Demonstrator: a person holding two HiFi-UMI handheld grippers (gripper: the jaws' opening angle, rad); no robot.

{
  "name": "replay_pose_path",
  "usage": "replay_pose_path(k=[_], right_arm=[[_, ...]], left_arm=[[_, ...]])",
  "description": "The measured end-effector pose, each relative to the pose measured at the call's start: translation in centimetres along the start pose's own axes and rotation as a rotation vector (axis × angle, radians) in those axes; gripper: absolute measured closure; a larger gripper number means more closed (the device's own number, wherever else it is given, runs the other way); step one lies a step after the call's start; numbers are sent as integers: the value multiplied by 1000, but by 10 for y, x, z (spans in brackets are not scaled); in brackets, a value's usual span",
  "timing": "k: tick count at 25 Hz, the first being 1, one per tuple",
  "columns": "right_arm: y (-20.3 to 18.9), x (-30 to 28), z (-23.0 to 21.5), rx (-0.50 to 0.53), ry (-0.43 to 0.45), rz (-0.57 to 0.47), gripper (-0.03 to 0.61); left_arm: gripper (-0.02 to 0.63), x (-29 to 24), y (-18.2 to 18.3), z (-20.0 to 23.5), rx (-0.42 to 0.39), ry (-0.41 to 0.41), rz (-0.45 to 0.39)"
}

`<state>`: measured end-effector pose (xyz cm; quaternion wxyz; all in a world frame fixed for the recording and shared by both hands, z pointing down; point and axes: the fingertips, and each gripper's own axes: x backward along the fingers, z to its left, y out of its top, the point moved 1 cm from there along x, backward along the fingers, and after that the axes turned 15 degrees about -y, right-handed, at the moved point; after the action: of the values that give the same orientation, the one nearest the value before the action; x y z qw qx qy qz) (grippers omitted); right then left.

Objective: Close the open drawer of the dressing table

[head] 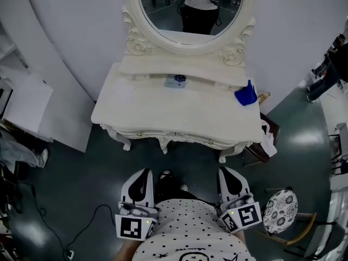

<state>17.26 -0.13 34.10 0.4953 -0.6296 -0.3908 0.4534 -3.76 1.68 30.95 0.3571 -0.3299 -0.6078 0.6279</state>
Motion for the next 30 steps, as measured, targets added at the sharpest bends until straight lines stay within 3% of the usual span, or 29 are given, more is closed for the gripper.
replay_pose_path(k=[5,10,30], right_arm=[[0,6,0,0,8,-7,569],[-1,9,-1,-3,10,-2,569],[-1,12,2,-12,10,7,569]], left_arm=[[603,-3,2,-9,19,-22,-37],[603,-2,-6,-10,31,-15,19],[603,-1,-2,-8,31,-19,25]])
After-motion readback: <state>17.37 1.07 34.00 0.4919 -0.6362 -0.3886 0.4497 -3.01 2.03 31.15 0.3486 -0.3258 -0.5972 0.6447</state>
